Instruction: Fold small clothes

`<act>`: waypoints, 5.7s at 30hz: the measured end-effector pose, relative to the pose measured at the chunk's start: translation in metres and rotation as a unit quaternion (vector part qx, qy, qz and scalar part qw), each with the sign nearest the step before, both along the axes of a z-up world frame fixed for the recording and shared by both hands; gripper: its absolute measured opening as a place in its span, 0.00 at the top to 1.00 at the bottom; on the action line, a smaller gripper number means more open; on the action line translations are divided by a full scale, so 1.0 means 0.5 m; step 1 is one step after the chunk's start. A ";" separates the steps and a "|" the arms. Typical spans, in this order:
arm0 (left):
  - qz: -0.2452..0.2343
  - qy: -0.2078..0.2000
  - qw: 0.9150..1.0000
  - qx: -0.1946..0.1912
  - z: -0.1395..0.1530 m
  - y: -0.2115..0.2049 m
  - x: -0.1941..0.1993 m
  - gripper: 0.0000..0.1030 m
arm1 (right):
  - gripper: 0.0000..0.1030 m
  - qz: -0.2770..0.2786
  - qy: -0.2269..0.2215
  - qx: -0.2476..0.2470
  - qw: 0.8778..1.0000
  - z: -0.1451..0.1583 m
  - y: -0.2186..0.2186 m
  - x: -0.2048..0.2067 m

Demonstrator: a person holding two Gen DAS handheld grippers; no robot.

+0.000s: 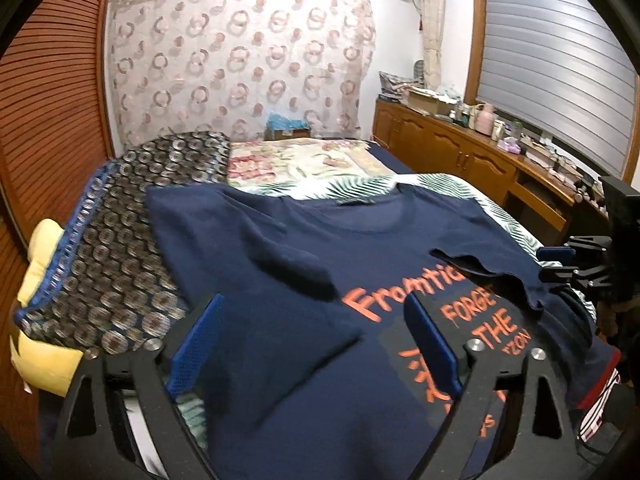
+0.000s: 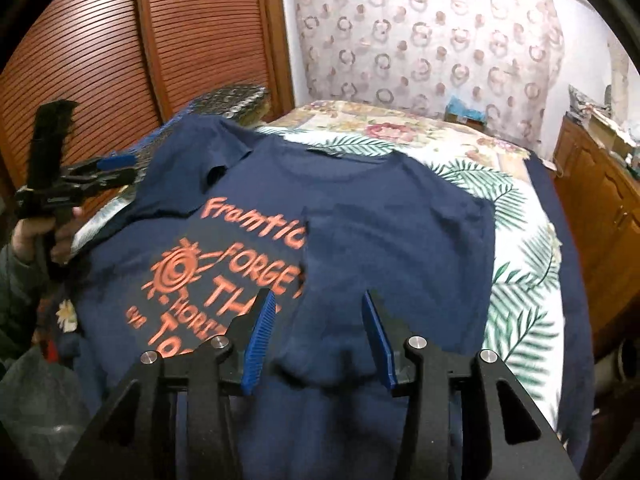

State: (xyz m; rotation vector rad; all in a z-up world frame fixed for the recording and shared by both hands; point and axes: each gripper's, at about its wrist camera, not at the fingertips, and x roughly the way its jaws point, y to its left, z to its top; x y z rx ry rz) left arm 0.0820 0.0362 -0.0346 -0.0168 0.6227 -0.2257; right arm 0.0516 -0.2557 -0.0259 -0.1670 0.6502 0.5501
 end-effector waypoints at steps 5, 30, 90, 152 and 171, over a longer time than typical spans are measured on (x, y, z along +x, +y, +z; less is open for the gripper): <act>0.013 0.005 1.000 0.010 0.005 0.040 0.036 0.29 | 0.55 -0.031 0.007 -0.020 0.999 -0.026 0.012 0.080; 0.078 0.063 0.995 0.025 0.006 0.166 0.219 0.51 | 0.52 -0.033 0.024 -0.055 0.998 -0.084 0.062 0.146; -0.039 -0.030 0.999 -0.004 0.082 0.058 -0.004 0.96 | 0.95 -0.060 -0.037 0.031 0.997 0.047 -0.077 0.198; 0.038 0.041 0.998 0.028 -0.020 0.240 -0.045 0.25 | 0.44 -0.104 0.024 0.003 0.994 -0.015 -0.138 -0.012; -0.007 0.118 0.993 0.021 -0.127 0.189 -0.037 0.25 | 0.36 -0.103 0.036 0.000 0.994 -0.061 -0.140 0.023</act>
